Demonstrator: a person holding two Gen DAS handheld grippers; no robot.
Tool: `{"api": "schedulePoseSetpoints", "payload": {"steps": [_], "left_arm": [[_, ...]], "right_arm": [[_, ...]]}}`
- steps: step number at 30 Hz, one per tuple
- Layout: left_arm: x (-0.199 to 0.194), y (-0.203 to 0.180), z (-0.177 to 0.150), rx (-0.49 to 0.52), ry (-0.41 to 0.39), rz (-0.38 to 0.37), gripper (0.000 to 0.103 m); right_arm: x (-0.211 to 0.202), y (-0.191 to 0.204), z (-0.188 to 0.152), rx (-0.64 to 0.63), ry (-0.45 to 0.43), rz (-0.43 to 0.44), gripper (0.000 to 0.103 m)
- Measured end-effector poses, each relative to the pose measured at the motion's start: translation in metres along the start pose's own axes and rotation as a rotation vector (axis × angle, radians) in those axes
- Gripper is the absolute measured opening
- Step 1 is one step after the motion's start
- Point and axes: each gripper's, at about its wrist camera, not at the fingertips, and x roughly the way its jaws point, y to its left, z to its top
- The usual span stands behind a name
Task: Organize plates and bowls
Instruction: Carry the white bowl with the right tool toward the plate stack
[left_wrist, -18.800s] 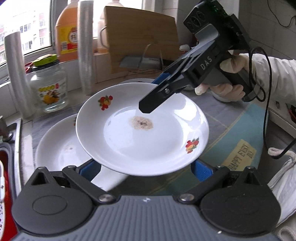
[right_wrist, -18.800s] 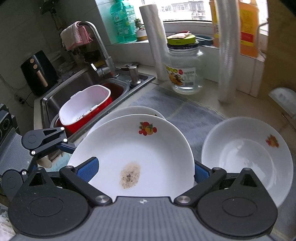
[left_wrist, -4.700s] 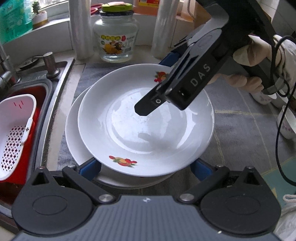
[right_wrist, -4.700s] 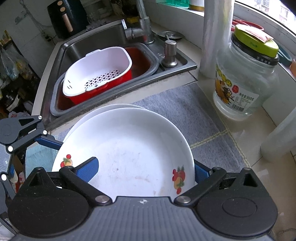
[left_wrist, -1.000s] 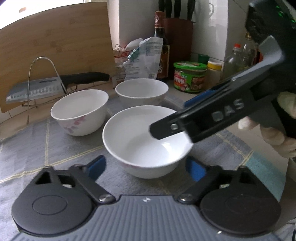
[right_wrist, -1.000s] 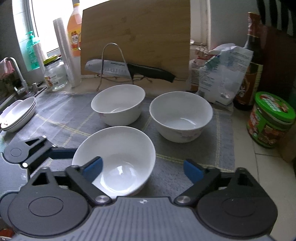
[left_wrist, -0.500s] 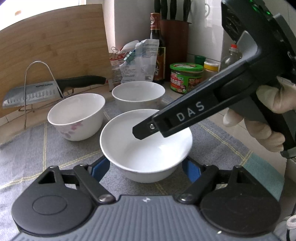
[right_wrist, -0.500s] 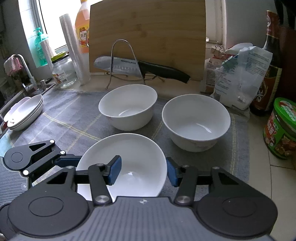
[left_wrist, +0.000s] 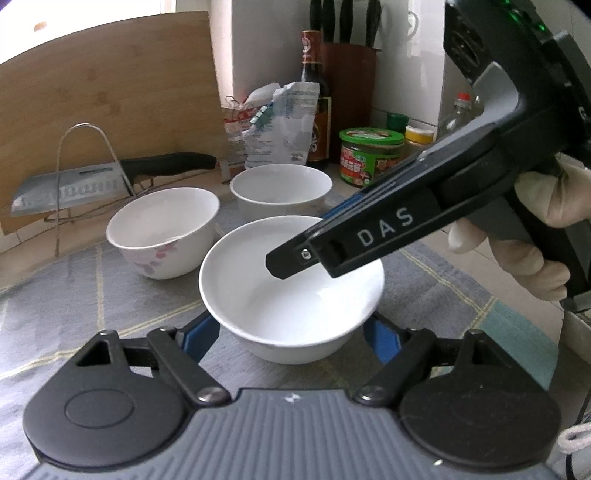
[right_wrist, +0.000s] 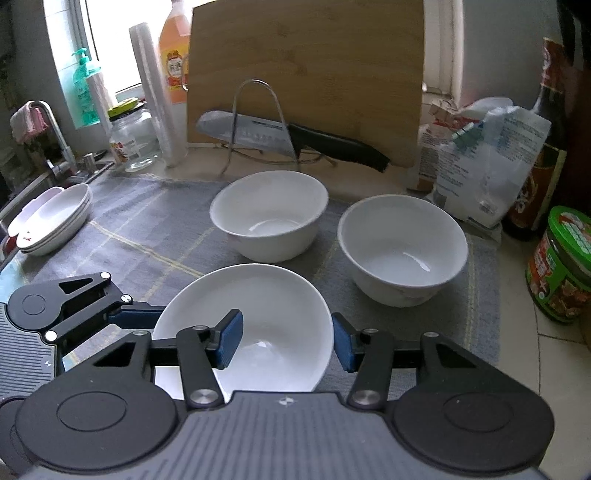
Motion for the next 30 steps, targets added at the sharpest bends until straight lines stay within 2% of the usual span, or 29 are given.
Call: {"api": "schedulePoseSetpoints", "payload": {"steps": [20, 30], "left_arm": [[-0.073, 0.064, -0.035, -0.086, -0.010, 0.123, 0.084], [-0.092, 0.095, -0.052, -0.120, 0.007, 0.152, 0.084]], "right_arm": [[0.029, 0.102, 0.029, -0.114, 0.001, 0.114, 0.057], [0.050, 0.140, 0.038, -0.152, 0.031, 0.154, 0.057]]}}
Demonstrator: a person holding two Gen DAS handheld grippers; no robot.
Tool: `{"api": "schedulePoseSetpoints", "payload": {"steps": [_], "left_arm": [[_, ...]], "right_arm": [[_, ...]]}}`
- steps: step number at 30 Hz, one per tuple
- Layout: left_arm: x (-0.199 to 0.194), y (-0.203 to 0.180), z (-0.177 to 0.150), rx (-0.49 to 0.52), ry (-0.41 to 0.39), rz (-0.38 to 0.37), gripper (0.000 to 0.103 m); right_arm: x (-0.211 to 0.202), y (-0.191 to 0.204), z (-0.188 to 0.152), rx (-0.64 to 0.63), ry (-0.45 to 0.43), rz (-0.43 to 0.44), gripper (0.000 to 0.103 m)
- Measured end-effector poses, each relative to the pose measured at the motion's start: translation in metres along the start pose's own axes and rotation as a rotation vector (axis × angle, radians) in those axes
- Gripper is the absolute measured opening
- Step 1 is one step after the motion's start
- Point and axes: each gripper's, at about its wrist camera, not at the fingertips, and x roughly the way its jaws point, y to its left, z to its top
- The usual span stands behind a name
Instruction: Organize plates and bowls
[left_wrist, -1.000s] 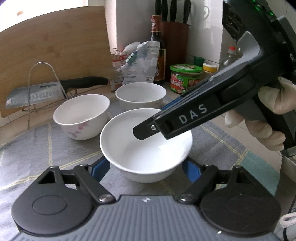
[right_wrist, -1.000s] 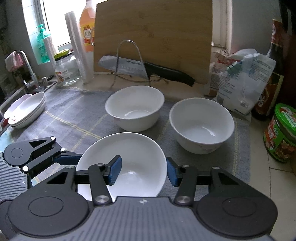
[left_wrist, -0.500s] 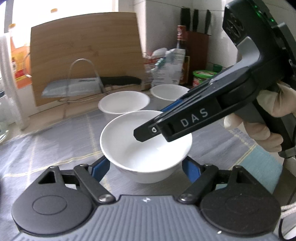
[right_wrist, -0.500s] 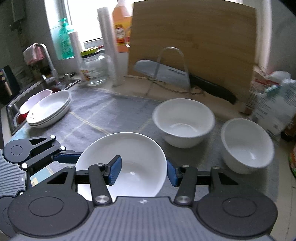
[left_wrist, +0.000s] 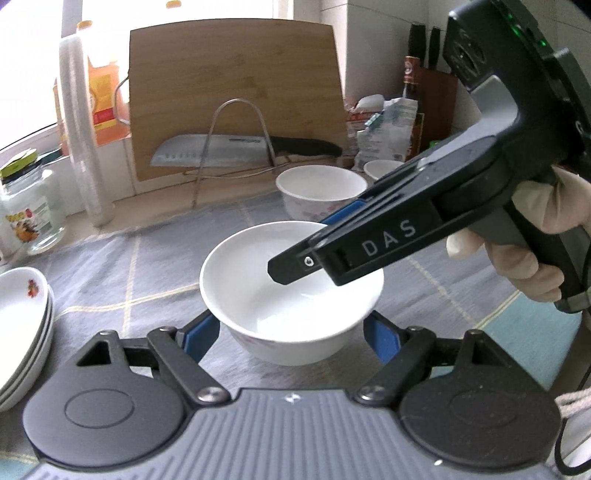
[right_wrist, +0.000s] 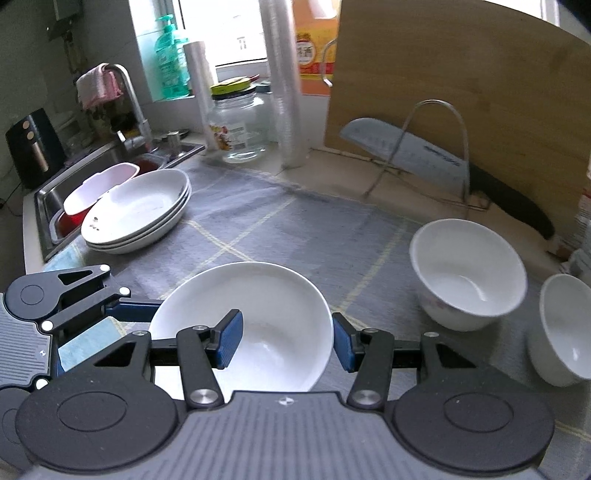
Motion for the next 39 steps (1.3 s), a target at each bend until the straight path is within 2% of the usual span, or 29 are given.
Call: {"api": "schedulePoseSetpoints", "payload": {"steps": [10, 24, 27, 29, 31, 35, 39], "left_arm": [[-0.007, 0.024, -0.011, -0.031, 0.018, 0.016, 0.084], [-0.005, 0.035, -0.020, -0.047, 0.039, 0.004, 0.085], [-0.005, 0.034, -0.020, -0.041, 0.042, 0.005, 0.085], [-0.004, 0.033, -0.021, -0.036, 0.047, 0.004, 0.091], [-0.006, 0.033, -0.022, -0.043, 0.040, -0.009, 0.095], [-0.014, 0.038, -0.023, -0.075, 0.031, -0.030, 0.099], [-0.026, 0.039, -0.019, -0.078, 0.032, -0.012, 0.100]], "right_arm": [[0.025, 0.020, 0.009, -0.022, 0.033, 0.022, 0.057], [0.038, 0.026, 0.009, -0.014, 0.056, 0.029, 0.059], [0.038, 0.026, 0.009, -0.010, 0.057, 0.045, 0.064], [0.037, 0.026, 0.009, -0.008, 0.055, 0.047, 0.074], [0.034, 0.027, 0.008, -0.007, 0.042, 0.034, 0.094], [0.028, 0.023, 0.008, 0.000, 0.025, 0.024, 0.102], [0.018, 0.018, 0.008, 0.007, 0.005, 0.001, 0.103]]}}
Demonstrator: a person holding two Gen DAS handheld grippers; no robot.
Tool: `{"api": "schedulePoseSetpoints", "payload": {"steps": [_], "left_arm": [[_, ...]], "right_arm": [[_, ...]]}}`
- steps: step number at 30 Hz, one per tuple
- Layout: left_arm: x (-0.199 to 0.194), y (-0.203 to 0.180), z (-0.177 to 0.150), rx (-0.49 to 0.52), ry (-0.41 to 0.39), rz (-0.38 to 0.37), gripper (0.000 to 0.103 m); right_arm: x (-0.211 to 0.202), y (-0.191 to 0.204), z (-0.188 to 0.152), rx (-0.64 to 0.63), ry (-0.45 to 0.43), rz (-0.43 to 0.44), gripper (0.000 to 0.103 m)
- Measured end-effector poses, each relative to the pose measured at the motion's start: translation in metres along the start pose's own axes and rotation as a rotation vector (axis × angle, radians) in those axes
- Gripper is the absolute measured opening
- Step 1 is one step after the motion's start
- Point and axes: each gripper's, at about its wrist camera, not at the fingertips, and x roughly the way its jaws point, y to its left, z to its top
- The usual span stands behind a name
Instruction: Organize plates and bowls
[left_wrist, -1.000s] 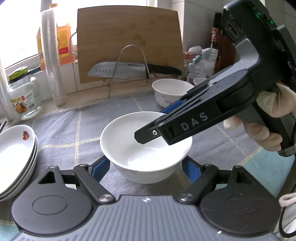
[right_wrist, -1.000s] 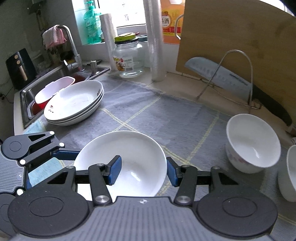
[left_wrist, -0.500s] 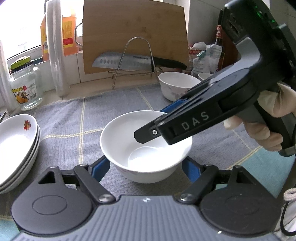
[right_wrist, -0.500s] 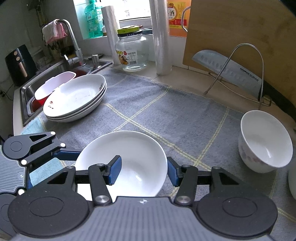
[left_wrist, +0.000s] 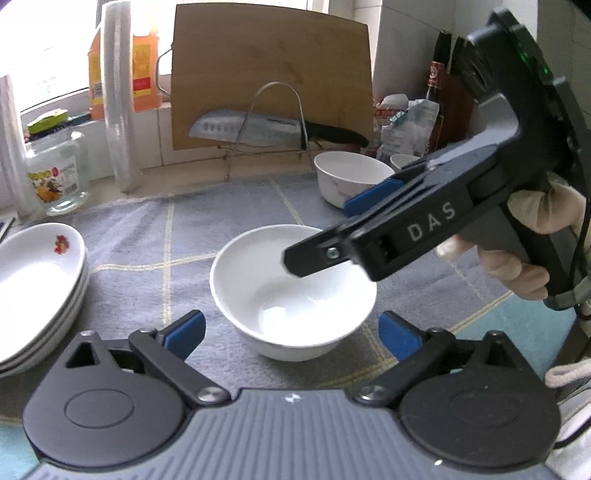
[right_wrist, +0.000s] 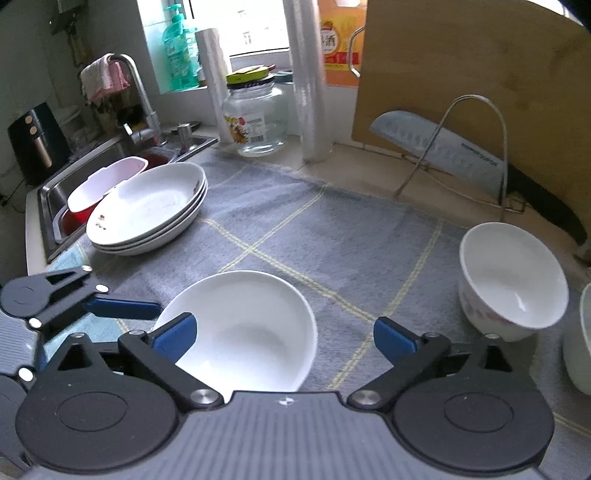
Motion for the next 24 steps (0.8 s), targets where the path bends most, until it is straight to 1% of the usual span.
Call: {"api": "schedulePoseSetpoints", "payload": {"steps": [3, 7, 11, 13, 18, 21, 24], "left_arm": [[-0.009, 0.000, 0.005, -0.002, -0.013, 0.020, 0.100], [-0.018, 0.000, 0.017, -0.004, -0.038, 0.039, 0.102], [-0.015, 0.002, 0.035, -0.024, -0.042, 0.044, 0.102], [-0.011, 0.002, 0.044, -0.037, -0.031, 0.048, 0.102], [0.006, -0.001, 0.065, -0.051, 0.016, 0.005, 0.102], [0.013, -0.007, 0.074, -0.031, 0.020, -0.013, 0.102], [0.021, -0.017, 0.085, 0.016, 0.021, -0.021, 0.102]], "right_arm": [[-0.010, -0.005, -0.001, 0.005, -0.019, -0.029, 0.103], [-0.025, -0.014, -0.005, 0.013, -0.045, -0.092, 0.103], [-0.037, -0.027, -0.013, 0.037, -0.060, -0.160, 0.103], [-0.042, -0.034, -0.019, 0.051, -0.063, -0.196, 0.103], [-0.052, -0.051, -0.036, 0.088, -0.066, -0.275, 0.103], [-0.057, -0.060, -0.045, 0.104, -0.065, -0.311, 0.103], [-0.060, -0.066, -0.053, 0.110, -0.067, -0.343, 0.103]]}}
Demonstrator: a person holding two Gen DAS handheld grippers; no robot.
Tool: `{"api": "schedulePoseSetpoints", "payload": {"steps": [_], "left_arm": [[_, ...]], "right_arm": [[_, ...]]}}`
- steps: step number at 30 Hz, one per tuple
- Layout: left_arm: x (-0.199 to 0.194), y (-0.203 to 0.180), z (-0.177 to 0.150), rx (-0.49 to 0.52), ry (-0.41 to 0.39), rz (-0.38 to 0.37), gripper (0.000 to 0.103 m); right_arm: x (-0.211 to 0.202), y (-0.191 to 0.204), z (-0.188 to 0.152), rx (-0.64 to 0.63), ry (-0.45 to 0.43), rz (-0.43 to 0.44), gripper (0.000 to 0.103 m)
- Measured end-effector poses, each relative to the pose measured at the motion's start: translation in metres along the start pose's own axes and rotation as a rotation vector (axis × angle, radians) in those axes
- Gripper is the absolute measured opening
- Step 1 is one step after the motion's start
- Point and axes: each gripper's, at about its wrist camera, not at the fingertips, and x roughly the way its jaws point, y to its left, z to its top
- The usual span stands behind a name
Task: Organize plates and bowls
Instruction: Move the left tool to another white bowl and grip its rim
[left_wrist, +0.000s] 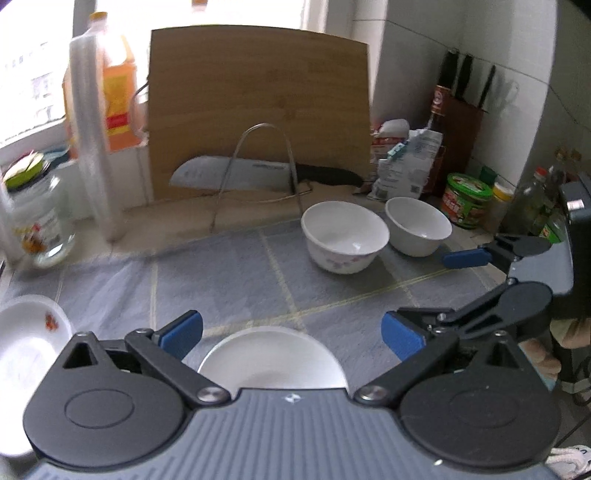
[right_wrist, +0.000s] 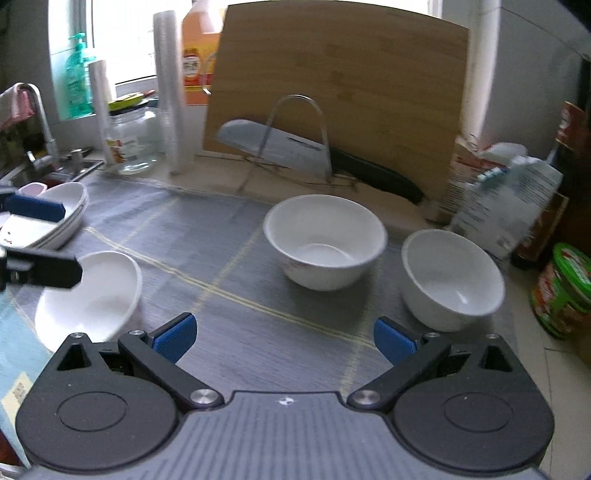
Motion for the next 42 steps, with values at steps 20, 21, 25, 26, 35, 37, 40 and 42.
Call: {"api": "schedulePoseSetpoints", "payload": {"steps": [20, 21, 25, 26, 35, 37, 40, 42], "left_arm": [[0.084, -0.027, 0.087, 0.035, 0.054, -0.094, 0.102], [0.089, -0.027, 0.089, 0.032, 0.060, -0.095, 0.102], [0.113, -0.027, 0.098, 0.011, 0.104, -0.114, 0.102], [0.118, -0.027, 0.099, 0.004, 0.113, -0.125, 0.102], [0.158, -0.028, 0.109, -0.035, 0.183, -0.149, 0.102], [0.167, -0.028, 0.111, -0.042, 0.199, -0.153, 0.102], [0.178, -0.026, 0.113, -0.055, 0.211, -0.153, 0.101], [0.185, -0.024, 0.113, -0.063, 0.223, -0.157, 0.101]], "right_arm": [[0.027, -0.025, 0.012, 0.009, -0.038, -0.024, 0.103], [0.029, -0.026, 0.013, 0.008, -0.038, -0.023, 0.103], [0.041, -0.025, 0.016, 0.009, -0.025, -0.017, 0.103], [0.044, -0.024, 0.017, 0.007, -0.024, -0.012, 0.103], [0.061, -0.017, 0.021, -0.042, -0.033, -0.005, 0.103], [0.065, -0.018, 0.023, -0.039, -0.033, 0.002, 0.102], [0.071, -0.020, 0.026, -0.040, -0.031, 0.000, 0.102], [0.075, -0.021, 0.028, -0.045, -0.032, -0.003, 0.102]]}}
